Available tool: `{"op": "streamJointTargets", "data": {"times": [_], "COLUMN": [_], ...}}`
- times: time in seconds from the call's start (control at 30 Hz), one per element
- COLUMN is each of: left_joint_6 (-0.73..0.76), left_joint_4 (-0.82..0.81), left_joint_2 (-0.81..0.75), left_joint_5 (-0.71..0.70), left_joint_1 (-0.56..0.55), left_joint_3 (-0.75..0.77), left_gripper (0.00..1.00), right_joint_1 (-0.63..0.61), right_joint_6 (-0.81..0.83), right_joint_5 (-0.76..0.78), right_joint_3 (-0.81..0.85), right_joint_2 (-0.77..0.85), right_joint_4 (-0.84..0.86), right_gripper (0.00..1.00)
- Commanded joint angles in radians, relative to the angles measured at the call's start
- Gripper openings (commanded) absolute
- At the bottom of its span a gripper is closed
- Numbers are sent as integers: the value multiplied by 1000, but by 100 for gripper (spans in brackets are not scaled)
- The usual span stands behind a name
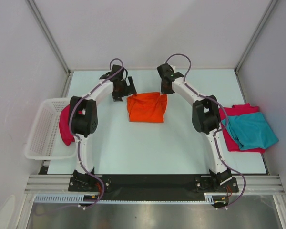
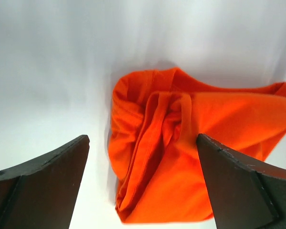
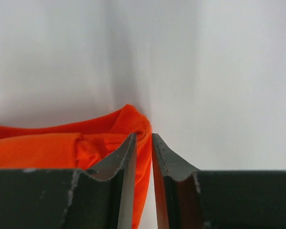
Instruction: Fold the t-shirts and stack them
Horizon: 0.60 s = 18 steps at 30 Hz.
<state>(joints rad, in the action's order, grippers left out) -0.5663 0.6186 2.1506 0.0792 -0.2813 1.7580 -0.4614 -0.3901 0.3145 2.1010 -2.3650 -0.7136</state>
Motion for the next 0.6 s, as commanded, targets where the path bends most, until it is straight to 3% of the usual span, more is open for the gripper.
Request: {"op": "streamJointTargets", "data": {"times": [0.0, 0.3, 0.57], "left_joint_6": [19, 13, 6], "left_joint_4": [1, -29, -68], "left_joint_2": [-127, -274, -345], "left_joint_5": [-19, -24, -4], "left_joint_1": [-4, -25, -56], "left_joint_3": [-38, -143, -279], "left_gripper": [100, 100, 100], "right_joint_1": [-42, -167, -174], "right_joint_6": [20, 7, -29], "right_joint_5": [14, 3, -63], "right_joint_3": [42, 8, 17], "right_joint_2": [137, 216, 121], "right_joint_4": [20, 0, 9], "right_gripper": [24, 27, 25]}}
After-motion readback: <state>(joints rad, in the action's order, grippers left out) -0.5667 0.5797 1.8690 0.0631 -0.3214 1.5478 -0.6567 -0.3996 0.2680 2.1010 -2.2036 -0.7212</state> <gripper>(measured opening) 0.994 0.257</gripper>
